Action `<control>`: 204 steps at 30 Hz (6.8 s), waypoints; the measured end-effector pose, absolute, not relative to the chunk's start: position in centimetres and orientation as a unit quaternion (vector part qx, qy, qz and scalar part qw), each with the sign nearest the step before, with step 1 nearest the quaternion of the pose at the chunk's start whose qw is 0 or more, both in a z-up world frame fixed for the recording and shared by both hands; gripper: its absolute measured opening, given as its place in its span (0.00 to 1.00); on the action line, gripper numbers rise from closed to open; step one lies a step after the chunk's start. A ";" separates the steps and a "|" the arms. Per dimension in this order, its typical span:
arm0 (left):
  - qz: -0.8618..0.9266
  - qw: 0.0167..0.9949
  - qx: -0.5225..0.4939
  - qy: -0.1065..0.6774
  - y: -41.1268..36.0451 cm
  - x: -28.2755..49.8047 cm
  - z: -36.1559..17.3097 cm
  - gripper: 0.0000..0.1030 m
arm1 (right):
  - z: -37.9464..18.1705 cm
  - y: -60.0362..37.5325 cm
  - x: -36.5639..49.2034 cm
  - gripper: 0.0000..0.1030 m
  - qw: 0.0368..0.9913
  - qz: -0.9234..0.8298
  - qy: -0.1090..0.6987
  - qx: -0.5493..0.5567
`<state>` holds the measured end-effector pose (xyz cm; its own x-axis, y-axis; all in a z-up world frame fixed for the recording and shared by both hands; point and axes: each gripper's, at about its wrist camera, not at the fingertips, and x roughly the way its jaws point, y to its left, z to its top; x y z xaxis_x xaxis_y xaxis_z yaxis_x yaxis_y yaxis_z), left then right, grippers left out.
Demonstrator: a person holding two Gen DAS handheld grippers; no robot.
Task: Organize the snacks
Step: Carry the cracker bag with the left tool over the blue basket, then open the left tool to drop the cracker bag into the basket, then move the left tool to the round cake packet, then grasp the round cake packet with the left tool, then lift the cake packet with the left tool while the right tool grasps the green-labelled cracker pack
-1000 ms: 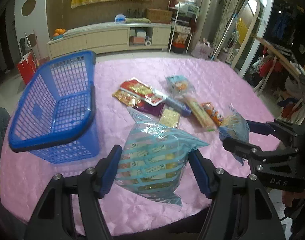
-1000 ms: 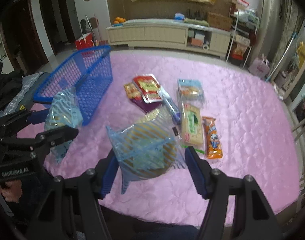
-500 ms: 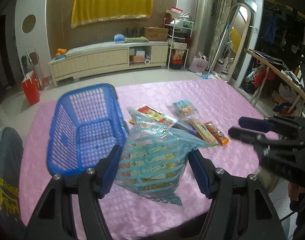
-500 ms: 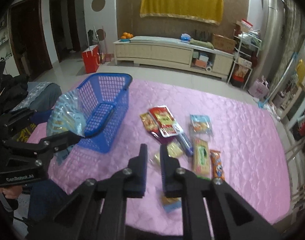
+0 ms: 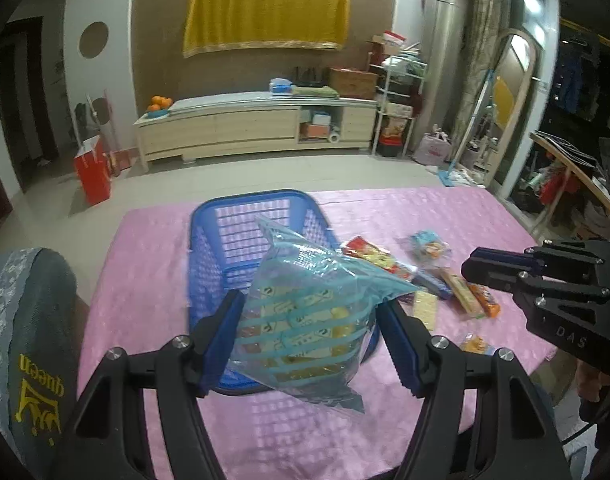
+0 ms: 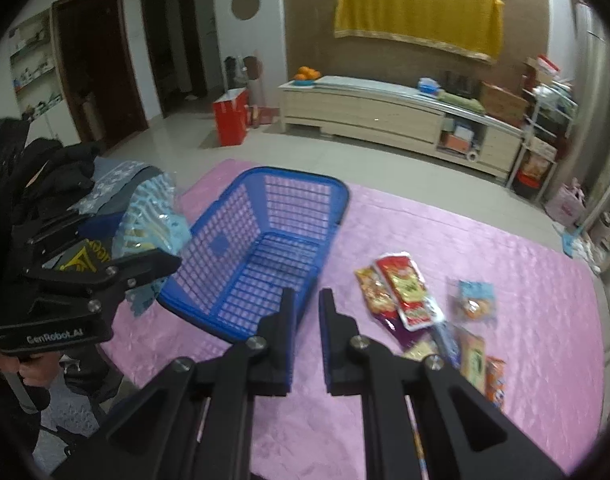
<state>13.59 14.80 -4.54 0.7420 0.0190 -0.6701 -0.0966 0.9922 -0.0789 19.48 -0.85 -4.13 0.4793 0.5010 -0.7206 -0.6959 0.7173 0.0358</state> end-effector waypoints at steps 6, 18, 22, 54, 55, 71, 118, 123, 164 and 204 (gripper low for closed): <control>0.043 0.925 -0.066 0.371 17.3 15.0 -5.7 0.64 | -5.8 2.2 20.8 0.14 0.829 0.380 0.389 -0.133; 0.036 0.901 -0.104 0.420 20.3 18.5 -10.6 0.64 | -10.1 4.2 23.3 0.14 0.811 0.373 0.430 -0.133; 0.030 0.902 -0.095 0.421 19.5 19.2 -10.5 0.65 | -10.1 4.0 23.6 0.15 0.812 0.368 0.433 -0.133; -0.007 0.915 -0.063 0.398 10.6 14.3 -5.3 0.74 | -4.2 -10.8 19.3 0.69 0.865 0.293 0.402 -0.065; -0.012 0.915 -0.059 0.399 9.7 14.2 -5.3 0.74 | -4.2 -11.6 19.3 0.70 0.867 0.287 0.403 -0.062; -0.095 0.888 -0.050 0.447 -2.4 16.5 -9.9 0.74 | -9.5 -23.1 19.5 0.84 0.872 0.193 0.447 -0.051; 0.003 0.779 -0.142 0.611 -12.4 27.5 -24.6 0.77 | -19.9 -32.1 24.0 0.85 0.841 0.178 0.511 -0.016; 0.000 0.781 -0.100 0.617 -13.9 27.8 -24.9 0.88 | -20.2 -32.0 24.2 0.85 0.838 0.176 0.516 -0.009; 0.012 0.832 -0.090 0.547 -2.7 23.5 -18.9 0.50 | -21.5 -19.9 31.7 0.80 0.780 0.264 0.567 -0.013; -0.022 0.868 -0.081 0.490 -0.8 20.9 -12.6 0.50 | -11.9 -16.9 25.8 0.53 0.822 0.262 0.503 -0.044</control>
